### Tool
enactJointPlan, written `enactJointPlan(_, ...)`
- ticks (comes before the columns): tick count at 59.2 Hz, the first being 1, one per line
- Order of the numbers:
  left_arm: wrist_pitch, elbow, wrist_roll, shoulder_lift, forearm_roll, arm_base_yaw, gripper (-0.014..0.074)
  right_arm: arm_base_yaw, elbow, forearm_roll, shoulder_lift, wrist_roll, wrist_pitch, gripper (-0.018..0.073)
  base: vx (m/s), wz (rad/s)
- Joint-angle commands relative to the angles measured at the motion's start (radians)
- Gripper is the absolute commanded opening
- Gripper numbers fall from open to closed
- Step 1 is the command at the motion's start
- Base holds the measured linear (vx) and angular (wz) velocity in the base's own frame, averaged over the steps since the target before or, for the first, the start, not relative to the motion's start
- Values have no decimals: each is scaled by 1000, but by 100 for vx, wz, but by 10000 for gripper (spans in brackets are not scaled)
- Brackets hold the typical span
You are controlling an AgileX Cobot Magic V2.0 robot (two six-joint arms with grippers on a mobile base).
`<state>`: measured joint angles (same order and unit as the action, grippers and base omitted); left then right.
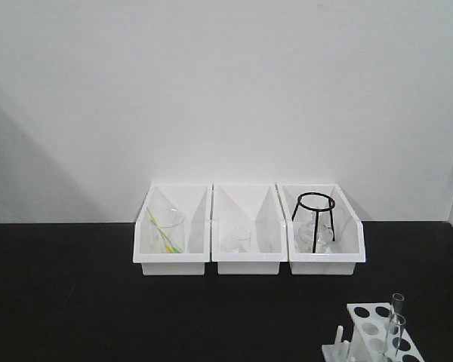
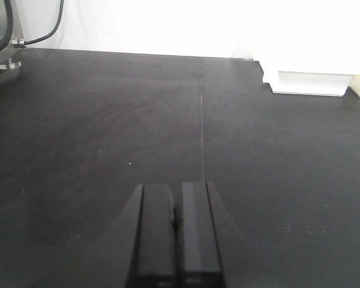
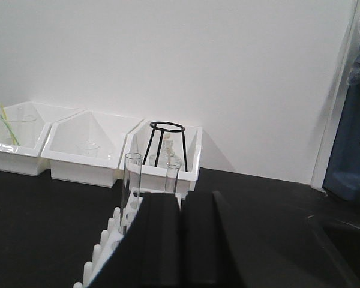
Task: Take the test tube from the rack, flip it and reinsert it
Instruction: 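Open the right gripper and raise it away from the rack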
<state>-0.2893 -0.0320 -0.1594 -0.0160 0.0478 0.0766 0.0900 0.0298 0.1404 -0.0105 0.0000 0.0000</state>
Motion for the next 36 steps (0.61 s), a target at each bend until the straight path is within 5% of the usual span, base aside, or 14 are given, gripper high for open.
enactJointPlan(1, 87, 0, 0, -11, -4, -7, -6, 0, 2, 4, -10, -7, -70, -12, 0, 0)
enactJointPlan(36, 87, 0, 0, -11, -4, -7, -6, 0, 2, 4, -10, -8, -70, -12, 0, 0)
